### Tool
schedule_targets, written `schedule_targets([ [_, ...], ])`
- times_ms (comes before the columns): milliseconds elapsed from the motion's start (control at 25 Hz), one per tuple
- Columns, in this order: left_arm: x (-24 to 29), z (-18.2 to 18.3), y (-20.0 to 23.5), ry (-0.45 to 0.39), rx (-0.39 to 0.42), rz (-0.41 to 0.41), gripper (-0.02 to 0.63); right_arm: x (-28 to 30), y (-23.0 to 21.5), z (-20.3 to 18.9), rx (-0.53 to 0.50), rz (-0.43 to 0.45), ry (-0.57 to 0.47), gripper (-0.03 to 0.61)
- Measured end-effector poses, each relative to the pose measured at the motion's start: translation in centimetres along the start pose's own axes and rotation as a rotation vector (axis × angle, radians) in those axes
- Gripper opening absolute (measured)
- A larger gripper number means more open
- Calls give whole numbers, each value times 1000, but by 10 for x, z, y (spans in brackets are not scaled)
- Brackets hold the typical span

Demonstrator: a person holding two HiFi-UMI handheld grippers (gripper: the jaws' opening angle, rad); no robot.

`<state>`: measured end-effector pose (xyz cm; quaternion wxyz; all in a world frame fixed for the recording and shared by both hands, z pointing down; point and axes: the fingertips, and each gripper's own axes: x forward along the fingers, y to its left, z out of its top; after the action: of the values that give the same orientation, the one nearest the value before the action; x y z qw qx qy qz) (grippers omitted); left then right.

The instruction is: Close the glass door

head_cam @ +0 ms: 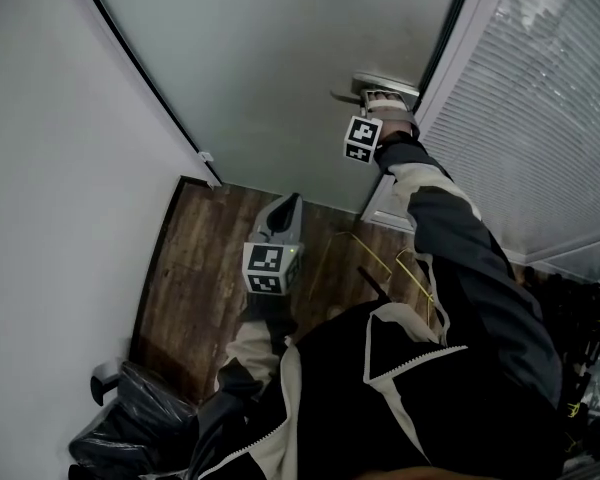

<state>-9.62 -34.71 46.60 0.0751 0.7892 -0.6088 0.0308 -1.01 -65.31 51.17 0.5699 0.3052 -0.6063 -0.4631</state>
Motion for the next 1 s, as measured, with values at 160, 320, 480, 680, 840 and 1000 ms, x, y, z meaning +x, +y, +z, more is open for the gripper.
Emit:
schedule_targets([
  [160,-3,0,5,-3,2,6,12,-11,6,4,113,65,-50,172],
  [320,-8,8,23,-19,-9,39,12,-56,1,31,402,112,-211,189],
  [480,-11,29,40,-57,-19,60,12,-133,-5,71,875,277,-466,159],
  [680,-15,59,47,-118,-71,48,12,-233,-18,116,1211,451,-774,40],
  [840,-16,71,39,-134,-32,40,12,-274,-14,134,1224,464,-838,4],
  [1000,-18,78,32,-131,32,42,12,-284,-7,138,1208,440,-821,2],
])
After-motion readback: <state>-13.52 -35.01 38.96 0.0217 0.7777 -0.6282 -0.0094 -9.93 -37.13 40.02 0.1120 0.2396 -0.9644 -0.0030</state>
